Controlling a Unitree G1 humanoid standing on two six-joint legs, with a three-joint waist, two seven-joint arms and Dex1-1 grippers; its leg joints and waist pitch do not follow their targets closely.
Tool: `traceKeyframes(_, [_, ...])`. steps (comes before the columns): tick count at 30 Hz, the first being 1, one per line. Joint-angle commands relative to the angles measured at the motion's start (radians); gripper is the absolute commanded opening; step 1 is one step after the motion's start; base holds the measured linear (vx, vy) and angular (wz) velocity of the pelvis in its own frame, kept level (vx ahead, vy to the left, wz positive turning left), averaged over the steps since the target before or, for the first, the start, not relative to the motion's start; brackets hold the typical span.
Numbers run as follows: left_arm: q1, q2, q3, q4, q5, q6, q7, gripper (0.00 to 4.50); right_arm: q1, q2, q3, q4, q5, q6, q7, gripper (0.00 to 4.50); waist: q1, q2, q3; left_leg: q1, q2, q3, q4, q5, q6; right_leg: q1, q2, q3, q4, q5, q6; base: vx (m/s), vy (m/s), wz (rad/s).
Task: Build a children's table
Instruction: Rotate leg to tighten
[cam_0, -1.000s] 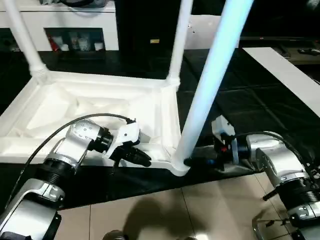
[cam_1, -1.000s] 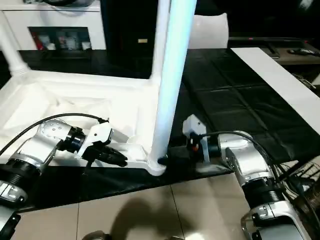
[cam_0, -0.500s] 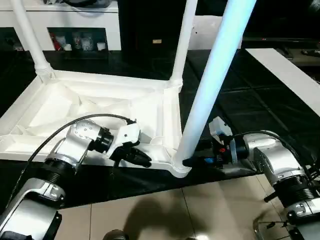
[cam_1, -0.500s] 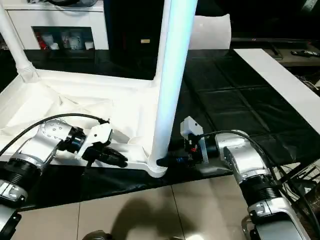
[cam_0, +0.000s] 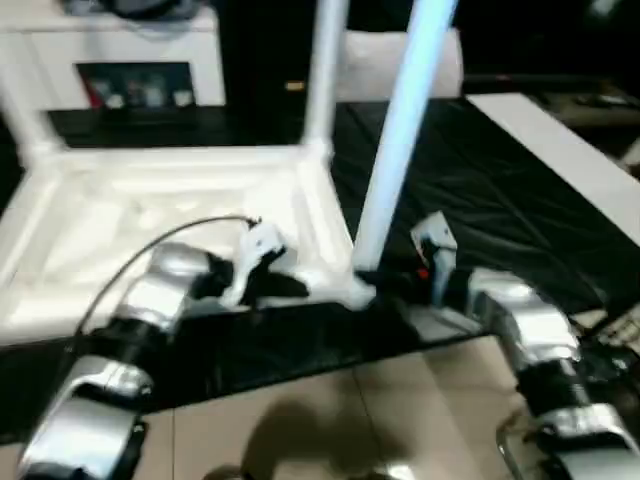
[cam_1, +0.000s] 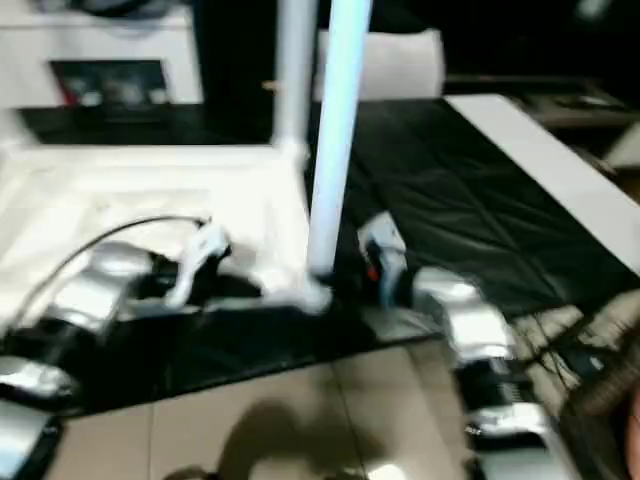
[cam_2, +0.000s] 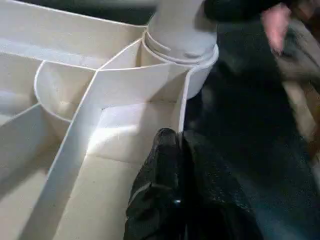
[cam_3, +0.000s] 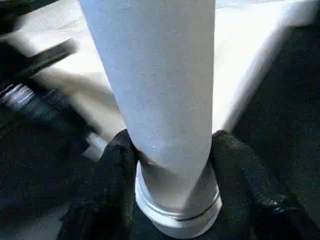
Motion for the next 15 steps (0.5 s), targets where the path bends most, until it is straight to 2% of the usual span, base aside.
traceKeyframes(1, [-0.065,-0.069,0.058,-0.019,-0.065,0.014,0.141,0.00,-0.015,0.094,0.065,0.025,0.020,0.042,-0.031,1.93,0.004,-0.002,-0.065,0.013,0.038,-0.019,-0.073,-0.243,-0.009,0.041,-0.076,0.047,-0.098,-0.359,-0.171,0.000,0.000,0.00])
traceKeyframes(5, [-0.091,-0.143,0.128,-0.036,-0.067,0.066,0.323,0.00,-0.065,0.191,0.014,0.101,0.002,0.053,-0.236,1.93,-0.001,0.000,-0.068,0.010,0.038,-0.012,-0.071,-0.182,0.012,0.044,-0.071,0.051,-0.086,-0.235,-0.199,0.000,0.000,0.00])
traceKeyframes(8, [-0.088,-0.182,0.136,-0.076,-0.053,0.088,0.384,0.00,-0.096,0.241,-0.002,0.152,-0.021,0.039,-0.337,1.93,-0.002,0.000,-0.076,0.004,0.036,-0.012,-0.067,-0.111,0.033,0.055,-0.067,0.050,-0.072,-0.106,-0.224,0.000,0.000,0.00])
traceKeyframes(10, [-0.080,-0.192,0.122,-0.097,-0.042,0.093,0.389,0.00,-0.108,0.257,-0.006,0.169,-0.029,0.005,-0.357,1.93,-0.010,0.001,-0.086,0.001,0.037,-0.012,-0.059,-0.048,0.084,0.060,-0.072,0.049,-0.058,0.026,-0.262,0.000,0.000,0.00])
traceKeyframes(11, [-0.078,-0.193,0.116,-0.103,-0.038,0.092,0.390,0.00,-0.111,0.260,-0.006,0.173,-0.034,-0.012,-0.362,1.93,-0.010,0.001,-0.090,0.001,0.040,-0.011,-0.056,0.001,0.091,0.056,-0.072,0.051,-0.051,0.082,-0.269,0.000,0.000,0.00])
traceKeyframes(12, [-0.073,-0.192,0.106,-0.110,-0.034,0.088,0.387,0.00,-0.113,0.263,-0.003,0.177,-0.043,-0.039,-0.362,2.14,-0.006,-0.001,-0.097,-0.001,0.034,-0.010,-0.048,0.066,0.133,0.062,-0.066,0.048,-0.039,0.195,-0.286,0.000,0.000,0.00])
traceKeyframes(13, [-0.073,-0.192,0.106,-0.110,-0.034,0.088,0.387,0.00,-0.113,0.263,-0.003,0.177,-0.043,-0.039,-0.362,2.14,-0.008,0.001,-0.090,-0.002,0.034,-0.007,-0.047,0.089,0.170,0.054,-0.064,0.048,-0.038,0.242,-0.303,0.000,0.000,0.00])
traceKeyframes(14, [-0.058,-0.178,0.090,-0.121,-0.035,0.077,0.347,0.00,-0.104,0.252,0.005,0.162,-0.052,-0.059,-0.347,2.23,-0.006,0.003,-0.087,-0.001,0.035,-0.006,-0.048,0.080,0.179,0.053,-0.064,0.046,-0.041,0.229,-0.307,0.000,0.000,0.00])
traceKeyframes(15, [-0.055,-0.174,0.087,-0.123,-0.035,0.076,0.339,0.00,-0.102,0.249,0.005,0.159,-0.053,-0.061,-0.344,2.26,-0.003,0.001,-0.086,0.001,0.038,-0.005,-0.048,0.054,0.182,0.054,-0.067,0.046,-0.044,0.189,-0.306,0.000,0.000,0.00])
